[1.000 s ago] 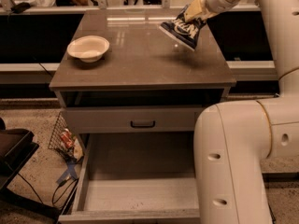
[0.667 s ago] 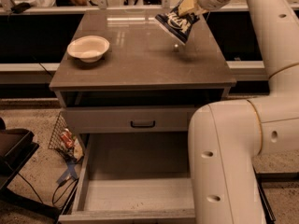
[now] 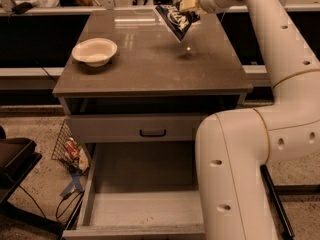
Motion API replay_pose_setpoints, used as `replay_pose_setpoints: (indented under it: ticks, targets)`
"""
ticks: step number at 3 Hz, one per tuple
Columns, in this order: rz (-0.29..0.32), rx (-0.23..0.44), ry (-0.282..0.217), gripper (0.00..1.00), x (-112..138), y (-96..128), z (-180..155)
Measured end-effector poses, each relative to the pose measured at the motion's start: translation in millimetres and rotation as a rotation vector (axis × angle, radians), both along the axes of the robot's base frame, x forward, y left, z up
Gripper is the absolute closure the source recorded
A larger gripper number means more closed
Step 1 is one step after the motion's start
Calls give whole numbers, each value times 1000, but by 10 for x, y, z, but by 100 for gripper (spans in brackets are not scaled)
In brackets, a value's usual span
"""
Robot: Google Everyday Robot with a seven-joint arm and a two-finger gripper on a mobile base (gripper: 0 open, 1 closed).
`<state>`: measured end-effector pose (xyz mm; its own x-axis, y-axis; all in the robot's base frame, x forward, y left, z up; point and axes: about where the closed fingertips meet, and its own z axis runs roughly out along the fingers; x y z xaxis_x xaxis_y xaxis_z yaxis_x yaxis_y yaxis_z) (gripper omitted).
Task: Pick blue chip bag from middle drawer and place on counter
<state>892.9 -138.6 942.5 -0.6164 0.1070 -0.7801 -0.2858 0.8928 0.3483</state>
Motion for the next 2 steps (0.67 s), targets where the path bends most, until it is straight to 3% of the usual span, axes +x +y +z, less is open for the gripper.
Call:
replay_pose_setpoints:
  ticks: [1, 2]
  targets:
    - [-12, 94, -9, 100, 135, 157, -45]
    - [-28, 139, -7, 100, 235, 312, -72]
